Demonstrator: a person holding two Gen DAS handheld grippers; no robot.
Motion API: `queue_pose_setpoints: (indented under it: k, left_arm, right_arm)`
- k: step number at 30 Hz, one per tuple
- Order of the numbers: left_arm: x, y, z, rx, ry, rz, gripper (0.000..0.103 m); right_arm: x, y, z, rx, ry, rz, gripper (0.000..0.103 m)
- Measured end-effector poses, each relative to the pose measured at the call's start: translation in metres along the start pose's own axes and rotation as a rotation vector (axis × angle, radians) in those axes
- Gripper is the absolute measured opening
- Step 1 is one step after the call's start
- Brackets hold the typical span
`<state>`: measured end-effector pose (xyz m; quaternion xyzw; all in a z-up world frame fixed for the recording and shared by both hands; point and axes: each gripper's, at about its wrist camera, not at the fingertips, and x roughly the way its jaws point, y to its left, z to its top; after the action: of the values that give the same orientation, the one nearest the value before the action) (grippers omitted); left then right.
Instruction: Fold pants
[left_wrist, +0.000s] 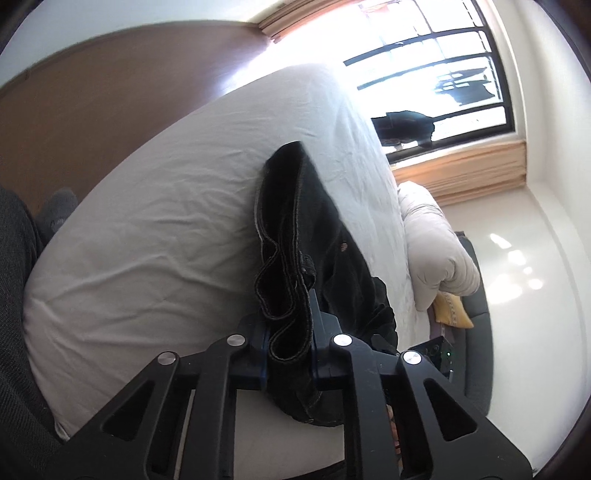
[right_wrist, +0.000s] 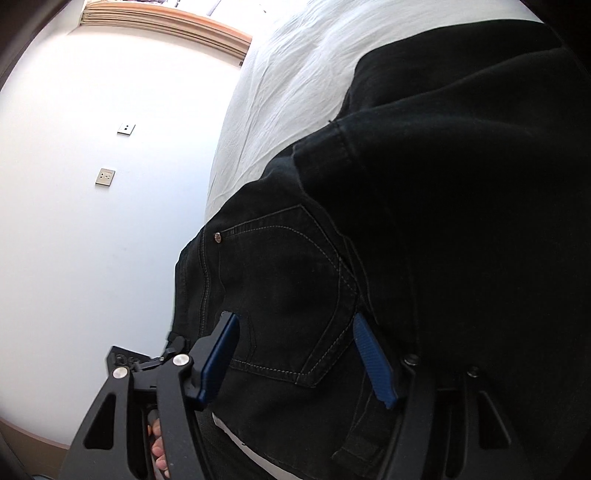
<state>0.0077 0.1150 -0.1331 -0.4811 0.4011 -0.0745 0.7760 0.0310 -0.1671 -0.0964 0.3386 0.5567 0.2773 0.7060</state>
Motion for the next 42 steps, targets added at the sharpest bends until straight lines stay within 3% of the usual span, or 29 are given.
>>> queue_pose_setpoints:
  k: [6,11,13,15,18,25,28,31,33,35,38,42]
  left_arm:
    - [-0.016,-0.068,-0.002,0.183,-0.019,0.000,0.011]
    - [-0.015,-0.147,-0.016,0.380,-0.007,-0.022,0.011]
    - [-0.002,-0.190,-0.033,0.503,0.014,-0.030,0.011]
    - [0.017,-0.225,-0.053,0.608,0.046,-0.038,0.011]
    - [0.052,-0.259,-0.088,0.713,0.118,-0.057,0.011]
    - [0.133,-0.280,-0.178,0.878,0.343,-0.039,0.011]
    - [0.148,-0.281,-0.197,0.913,0.387,-0.015,0.011]
    - [0.157,-0.286,-0.205,0.943,0.397,0.008,0.011]
    - [0.160,-0.293,-0.207,0.954,0.397,0.012,0.011]
    - [0.162,-0.299,-0.211,0.967,0.399,0.013,0.011]
    - [0.158,-0.295,-0.217,0.977,0.405,0.008,0.011]
    - [0.158,-0.301,-0.227,1.005,0.412,0.000,0.011]
  right_arm:
    - [-0.006,-0.010,-0.005,-0.004,-0.007,0.009,0.067]
    - [-0.014,-0.012,0.000,0.054,0.016,0.051,0.068]
    - [-0.037,-0.009,0.006,0.056,-0.024,0.122,0.070]
    - [-0.067,-0.007,0.014,0.028,-0.075,0.144,0.080]
    - [-0.102,-0.013,0.025,-0.002,-0.088,0.193,0.082]
    - [-0.156,-0.038,0.046,-0.047,-0.093,0.233,0.096]
    - [-0.166,-0.047,0.046,-0.074,-0.084,0.242,0.098]
    - [-0.162,-0.053,0.045,-0.093,-0.056,0.171,0.099]
    - [-0.151,-0.059,0.046,-0.094,-0.016,0.112,0.084]
    - [-0.147,-0.063,0.048,-0.106,-0.005,0.076,0.039]
    - [-0.155,-0.066,0.053,-0.132,-0.027,0.051,0.022]
    - [-0.169,-0.067,0.058,-0.166,-0.044,0.006,0.021]
